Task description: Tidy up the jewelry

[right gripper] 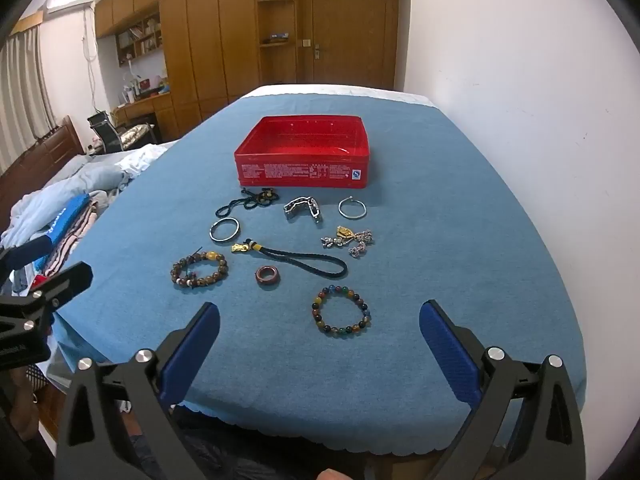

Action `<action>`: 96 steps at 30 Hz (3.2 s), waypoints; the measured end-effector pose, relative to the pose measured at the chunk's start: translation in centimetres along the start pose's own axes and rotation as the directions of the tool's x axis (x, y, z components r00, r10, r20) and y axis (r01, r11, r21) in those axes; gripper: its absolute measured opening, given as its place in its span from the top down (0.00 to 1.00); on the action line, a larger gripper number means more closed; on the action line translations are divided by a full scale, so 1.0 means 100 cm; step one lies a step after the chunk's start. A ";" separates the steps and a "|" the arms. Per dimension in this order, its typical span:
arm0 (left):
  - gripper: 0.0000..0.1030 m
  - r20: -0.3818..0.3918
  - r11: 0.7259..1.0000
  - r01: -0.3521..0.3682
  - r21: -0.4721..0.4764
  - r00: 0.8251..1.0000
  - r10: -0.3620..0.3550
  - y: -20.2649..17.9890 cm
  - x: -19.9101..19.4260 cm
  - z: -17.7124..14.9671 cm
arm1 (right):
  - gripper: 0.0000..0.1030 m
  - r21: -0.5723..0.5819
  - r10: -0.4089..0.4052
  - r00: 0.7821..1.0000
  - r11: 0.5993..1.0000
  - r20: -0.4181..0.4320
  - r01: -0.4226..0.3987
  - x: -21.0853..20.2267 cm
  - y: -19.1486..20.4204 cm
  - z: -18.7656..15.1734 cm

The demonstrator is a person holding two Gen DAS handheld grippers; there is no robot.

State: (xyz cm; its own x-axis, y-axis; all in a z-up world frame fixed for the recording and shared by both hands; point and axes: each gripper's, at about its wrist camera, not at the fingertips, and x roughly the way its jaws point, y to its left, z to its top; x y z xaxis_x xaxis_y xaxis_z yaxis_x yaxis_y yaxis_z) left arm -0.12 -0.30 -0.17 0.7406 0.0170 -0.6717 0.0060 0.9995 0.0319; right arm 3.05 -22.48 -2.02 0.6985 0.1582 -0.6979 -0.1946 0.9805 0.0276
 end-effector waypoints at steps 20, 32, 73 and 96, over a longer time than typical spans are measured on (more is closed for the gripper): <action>0.03 -0.001 1.000 0.002 -0.001 1.000 -0.002 -0.001 0.002 0.000 | 0.03 0.001 0.000 1.000 1.000 -0.001 0.000 -0.001 0.000 0.001; 0.03 -0.001 1.000 0.003 0.001 1.000 -0.003 -0.002 0.002 0.002 | 0.03 0.000 0.000 1.000 1.000 0.000 0.000 -0.001 0.000 0.001; 0.03 0.001 1.000 0.003 -0.002 1.000 -0.003 -0.002 0.002 0.003 | 0.03 -0.003 -0.003 1.000 1.000 0.003 0.003 -0.003 0.000 0.003; 0.03 -0.094 0.995 0.096 0.023 0.991 -0.094 -0.004 0.049 -0.002 | 0.04 -0.032 0.039 0.996 0.999 -0.076 -0.042 0.040 -0.007 -0.002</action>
State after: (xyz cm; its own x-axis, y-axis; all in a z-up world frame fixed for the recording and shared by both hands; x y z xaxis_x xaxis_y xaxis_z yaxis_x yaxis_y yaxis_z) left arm 3.39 -0.61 -3.62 0.6706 -0.0743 -0.7381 0.0929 0.9955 -0.0157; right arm 5.88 -22.52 -4.97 0.6356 0.1873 -0.7490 -0.2458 0.9687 0.0336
